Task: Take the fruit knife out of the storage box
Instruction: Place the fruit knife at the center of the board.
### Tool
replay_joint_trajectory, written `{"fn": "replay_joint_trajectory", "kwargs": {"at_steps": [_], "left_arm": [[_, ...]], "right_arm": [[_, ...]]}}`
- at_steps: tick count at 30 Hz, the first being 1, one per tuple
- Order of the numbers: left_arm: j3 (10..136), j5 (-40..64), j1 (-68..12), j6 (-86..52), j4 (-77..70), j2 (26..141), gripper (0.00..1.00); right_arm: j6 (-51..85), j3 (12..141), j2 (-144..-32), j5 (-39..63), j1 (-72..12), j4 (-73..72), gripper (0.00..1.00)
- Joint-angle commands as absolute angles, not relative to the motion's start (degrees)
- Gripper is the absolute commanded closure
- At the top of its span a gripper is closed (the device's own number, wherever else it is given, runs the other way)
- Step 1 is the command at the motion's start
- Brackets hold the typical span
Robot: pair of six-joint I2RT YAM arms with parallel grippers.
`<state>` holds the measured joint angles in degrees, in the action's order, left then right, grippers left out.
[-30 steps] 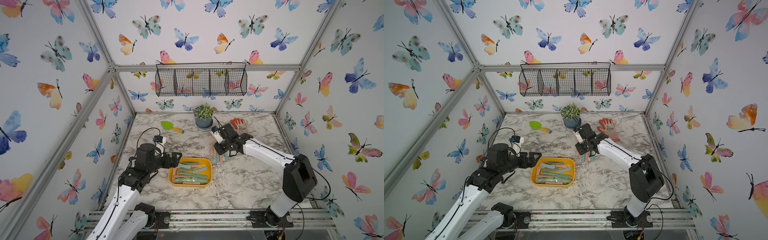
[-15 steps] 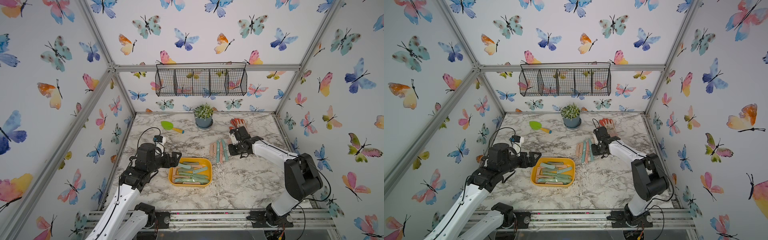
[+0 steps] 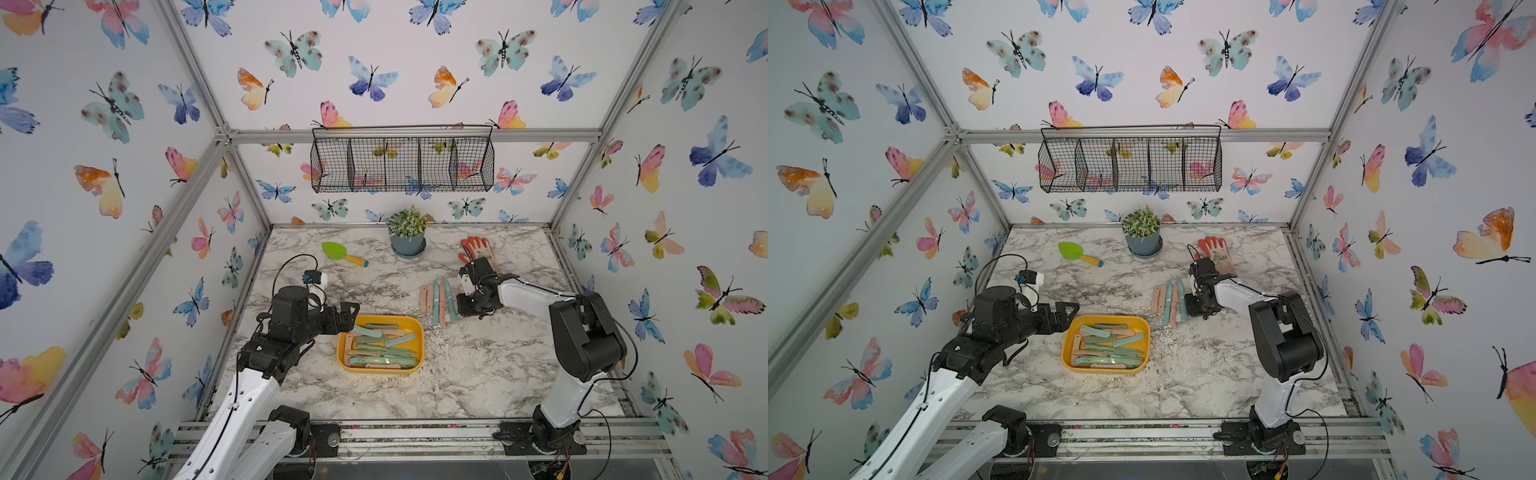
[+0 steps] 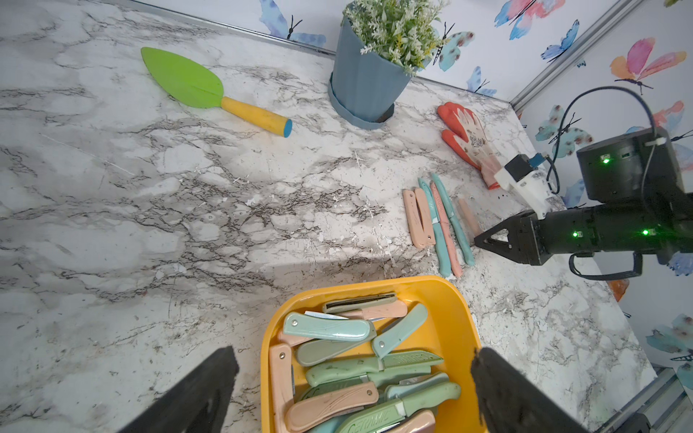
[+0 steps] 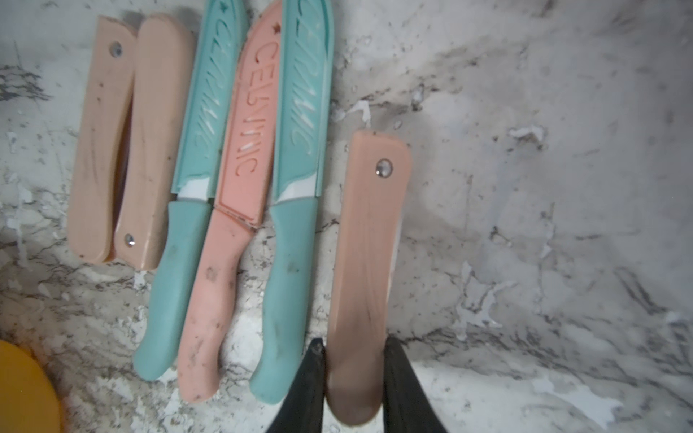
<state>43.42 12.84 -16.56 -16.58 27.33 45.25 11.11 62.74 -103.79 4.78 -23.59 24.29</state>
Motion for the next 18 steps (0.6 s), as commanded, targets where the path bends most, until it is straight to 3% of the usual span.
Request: {"fn": "replay_joint_trajectory", "kwargs": {"at_steps": [1, 18], "left_arm": [[43.8, 12.0, -16.3, -16.5, 27.3, 44.3, 0.02], [43.7, 11.5, -16.2, -16.6, 27.4, 44.0, 0.02]], "right_arm": [[11.2, 63.5, -105.3, 6.2, -23.3, 24.9, 0.77], [12.9, 63.5, -106.6, 9.3, -23.4, 25.0, 0.76]]}}
